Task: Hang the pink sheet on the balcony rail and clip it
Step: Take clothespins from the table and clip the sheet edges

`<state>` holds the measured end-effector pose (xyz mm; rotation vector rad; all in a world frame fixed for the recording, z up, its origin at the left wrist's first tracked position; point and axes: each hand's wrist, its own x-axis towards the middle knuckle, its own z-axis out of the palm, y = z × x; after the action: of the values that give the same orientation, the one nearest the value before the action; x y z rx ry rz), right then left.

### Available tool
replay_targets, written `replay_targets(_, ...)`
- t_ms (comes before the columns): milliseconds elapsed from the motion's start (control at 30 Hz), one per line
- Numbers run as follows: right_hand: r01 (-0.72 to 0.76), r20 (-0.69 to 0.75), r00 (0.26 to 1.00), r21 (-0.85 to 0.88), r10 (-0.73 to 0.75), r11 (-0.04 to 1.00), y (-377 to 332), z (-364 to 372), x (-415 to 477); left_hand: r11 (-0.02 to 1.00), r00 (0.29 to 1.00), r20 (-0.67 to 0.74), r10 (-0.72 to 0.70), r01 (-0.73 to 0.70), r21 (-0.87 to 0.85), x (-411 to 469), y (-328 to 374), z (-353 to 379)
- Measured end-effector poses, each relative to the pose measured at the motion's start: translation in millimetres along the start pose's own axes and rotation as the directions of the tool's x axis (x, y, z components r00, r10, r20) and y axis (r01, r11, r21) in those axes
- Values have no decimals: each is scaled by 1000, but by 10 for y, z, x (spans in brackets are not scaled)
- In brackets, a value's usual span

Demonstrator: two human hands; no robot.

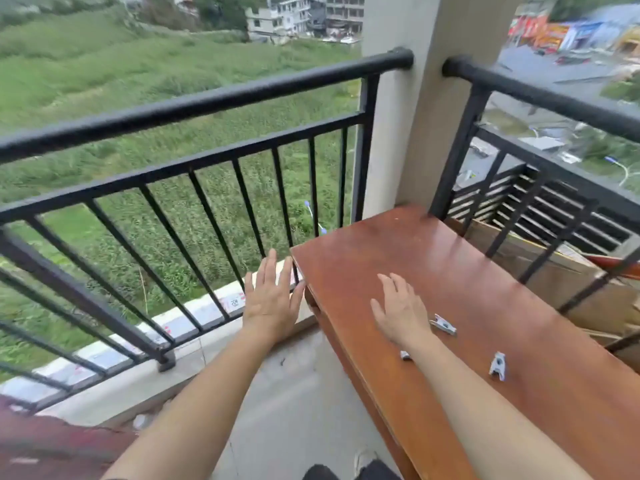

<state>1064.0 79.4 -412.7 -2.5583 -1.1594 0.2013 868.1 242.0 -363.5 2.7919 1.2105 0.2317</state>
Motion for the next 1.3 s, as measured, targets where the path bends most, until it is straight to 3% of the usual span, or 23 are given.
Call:
replay_targets(167, -310, 102, 946, 2, 309, 951, 1058, 29, -353, 988, 950, 274, 152, -155, -10, 101, 876, 648)
replay_targets(300, -526, 270, 825, 43, 497, 850, 1569, 265, -541, 972, 867, 439, 234, -217, -89, 82, 1318, 1226)
replay_targets(500, -612, 399, 725, 2, 561, 791, 1865, 665, -485, 974, 710, 668, 221, -197, -113, -128, 1510, 1953)
replay_targets(767, -610, 390, 706, -89, 591, 787, 1989, 1063, 18, 985, 570, 811, 134, -168, -44, -229, 1364, 2397)
replay_targets(933, -645, 414, 678, -61, 607, 762, 2053, 1121, 80, 992, 569, 815, 115, -109, -64, -172, 1258, 2337)
replay_targets(1033, -604, 302, 762, 9, 573, 797, 1841, 984, 223, 998, 613, 789, 45, 5, -61, -91, 1080, 2166)
replay_targets(1133, -472, 211, 870, 92, 446, 877, 1361, 827, 572, 990, 681, 731, -53, 134, -52, 20, 800, 1902)
replay_targets(1300, -215, 238, 958, 217, 162, 952, 149, 756, 1150, 924, 777, 559, -290, 379, -47, 26, 78, 1248)
